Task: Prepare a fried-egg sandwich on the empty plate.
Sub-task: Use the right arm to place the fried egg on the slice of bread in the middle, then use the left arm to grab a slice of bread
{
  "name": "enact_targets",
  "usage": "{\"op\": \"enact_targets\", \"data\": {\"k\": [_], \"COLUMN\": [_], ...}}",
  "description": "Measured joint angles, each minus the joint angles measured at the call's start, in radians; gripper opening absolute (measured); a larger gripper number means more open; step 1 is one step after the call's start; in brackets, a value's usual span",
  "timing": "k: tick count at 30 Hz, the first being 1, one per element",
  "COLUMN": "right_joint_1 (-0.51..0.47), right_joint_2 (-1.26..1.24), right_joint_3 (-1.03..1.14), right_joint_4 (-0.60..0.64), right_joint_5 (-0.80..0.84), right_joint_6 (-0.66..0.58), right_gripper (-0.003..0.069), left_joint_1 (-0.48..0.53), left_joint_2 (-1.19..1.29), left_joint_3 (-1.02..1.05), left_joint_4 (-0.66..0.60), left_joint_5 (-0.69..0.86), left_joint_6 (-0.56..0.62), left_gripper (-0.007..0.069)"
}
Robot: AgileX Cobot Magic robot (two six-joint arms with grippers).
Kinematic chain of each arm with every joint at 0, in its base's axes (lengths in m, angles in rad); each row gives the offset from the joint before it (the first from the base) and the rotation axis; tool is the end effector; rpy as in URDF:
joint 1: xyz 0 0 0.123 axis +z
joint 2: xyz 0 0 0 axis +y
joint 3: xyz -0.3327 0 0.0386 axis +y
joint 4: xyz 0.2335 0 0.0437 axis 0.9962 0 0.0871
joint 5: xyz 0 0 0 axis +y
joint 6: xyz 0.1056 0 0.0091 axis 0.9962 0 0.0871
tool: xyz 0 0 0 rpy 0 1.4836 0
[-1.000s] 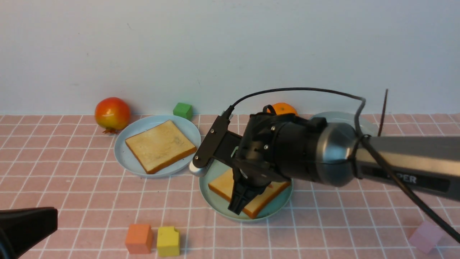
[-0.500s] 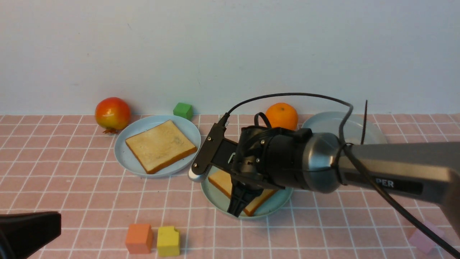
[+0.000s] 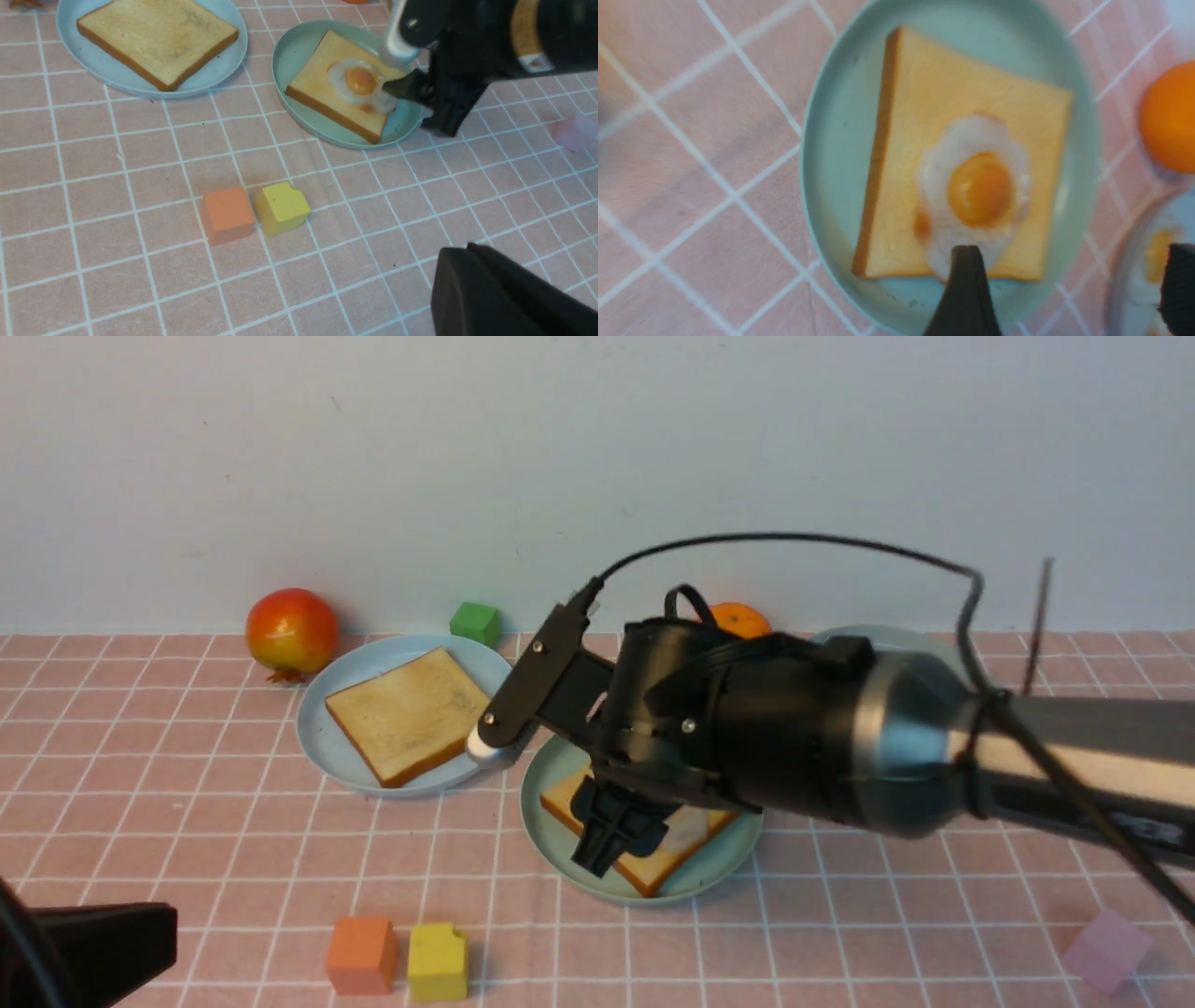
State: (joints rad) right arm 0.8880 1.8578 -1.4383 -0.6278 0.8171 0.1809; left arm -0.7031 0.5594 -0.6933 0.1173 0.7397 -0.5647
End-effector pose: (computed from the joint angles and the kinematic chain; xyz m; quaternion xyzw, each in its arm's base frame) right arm 0.2941 0.2896 0.2931 -0.4717 0.8173 -0.1262 0.3058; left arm 0.0481 -0.0298 0.3546 0.0773 0.8600 -0.2519 0.4370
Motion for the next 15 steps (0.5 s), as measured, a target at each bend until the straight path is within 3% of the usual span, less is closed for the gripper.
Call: {"op": "enact_targets", "data": {"k": [7, 8, 10, 11, 15], "right_joint_1": [0.062, 0.06, 0.057, 0.056, 0.056], "right_joint_2": [-0.29, -0.361, -0.412, -0.473, -0.624], "right_joint_3": [0.0, 0.0, 0.0, 0.009, 0.056], "right_joint_4": [0.054, 0.087, 0.117, 0.16, 0.279], "right_joint_5": [0.303, 0.379, 0.399, 0.41, 0.424], "right_joint_6": [0.061, 0.092, 0.106, 0.117, 0.127], "right_gripper": [0.0393, 0.031, 0.0249, 0.0177, 0.0011], "left_joint_1": [0.0, 0.001, 0.009, 0.033, 0.186], "left_joint_2": [0.197, 0.263, 0.335, 0.408, 0.601], "left_joint_3": [-0.047, -0.088, -0.125, -0.172, -0.291], "left_joint_4": [0.001, 0.006, 0.007, -0.006, -0.151], "left_joint_5": [-0.023, -0.024, -0.027, -0.023, 0.017], "left_joint_6": [0.031, 0.053, 0.08, 0.115, 0.324], "left_gripper": [0.0013, 0.0013, 0.0013, 0.0013, 0.0013]}}
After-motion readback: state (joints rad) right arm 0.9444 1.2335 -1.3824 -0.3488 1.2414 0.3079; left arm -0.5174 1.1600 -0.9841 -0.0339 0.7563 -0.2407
